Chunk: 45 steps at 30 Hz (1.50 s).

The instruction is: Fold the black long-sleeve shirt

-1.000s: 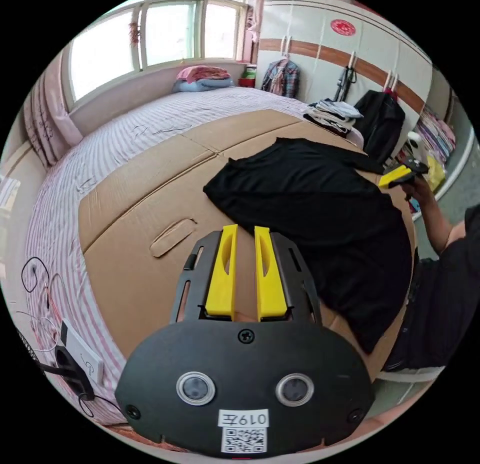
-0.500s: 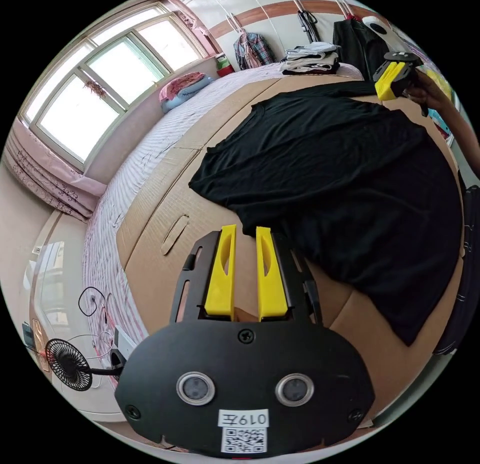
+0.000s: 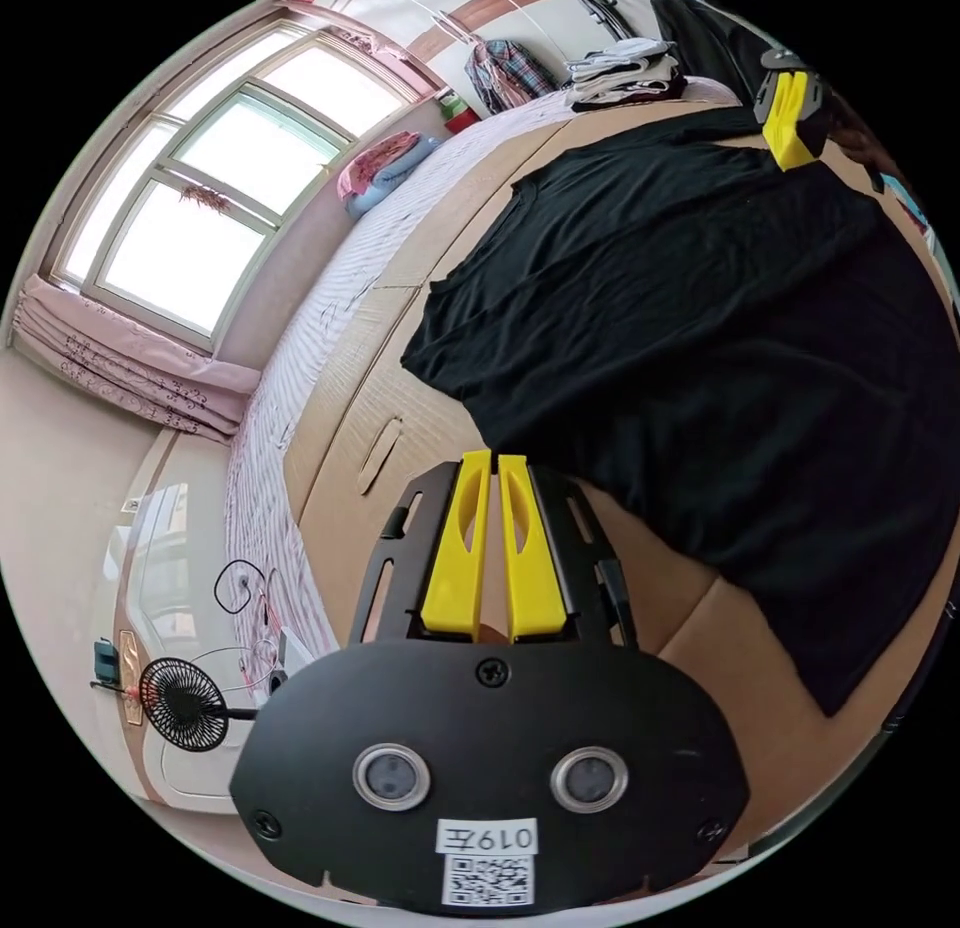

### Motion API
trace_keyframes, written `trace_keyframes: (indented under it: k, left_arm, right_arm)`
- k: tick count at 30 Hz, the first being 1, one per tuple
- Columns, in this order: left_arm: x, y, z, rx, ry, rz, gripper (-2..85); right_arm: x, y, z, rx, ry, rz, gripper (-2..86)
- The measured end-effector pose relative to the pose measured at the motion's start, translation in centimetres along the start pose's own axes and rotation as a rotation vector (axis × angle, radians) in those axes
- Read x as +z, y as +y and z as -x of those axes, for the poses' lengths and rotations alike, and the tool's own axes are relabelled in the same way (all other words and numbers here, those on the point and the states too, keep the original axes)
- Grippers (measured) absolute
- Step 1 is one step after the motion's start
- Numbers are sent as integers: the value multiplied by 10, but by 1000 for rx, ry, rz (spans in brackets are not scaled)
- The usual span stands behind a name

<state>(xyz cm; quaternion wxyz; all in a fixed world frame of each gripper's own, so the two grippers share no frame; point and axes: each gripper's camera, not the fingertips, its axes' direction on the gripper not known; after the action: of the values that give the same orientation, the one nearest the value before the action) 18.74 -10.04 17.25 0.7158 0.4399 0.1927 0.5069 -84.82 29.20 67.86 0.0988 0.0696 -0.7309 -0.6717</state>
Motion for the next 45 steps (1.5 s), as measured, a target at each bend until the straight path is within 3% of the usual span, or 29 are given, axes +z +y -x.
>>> trace_keyframes:
  k: [12,20,33,39,45]
  left_arm:
    - [17,-4,-53,-90,-35,3,5]
    - [23,-6,-75,-125,-23,8,6]
    - [24,-3,-96,-180,7,-18,5]
    - [22,-4,-105,-181,6,-19,4]
    - [16,-6,-113,-181,-19,7,5]
  right_arm:
    - [103,-190,-51,-66,-5,39,-5]
    - [214,-328,-123,-67,-99,193,18]
    - [305,-396,-162,-36,-98,361,52]
    - [326,-412,-169,-39,-97,364,7]
    - [322,-421,-183,7,-92,246,-4]
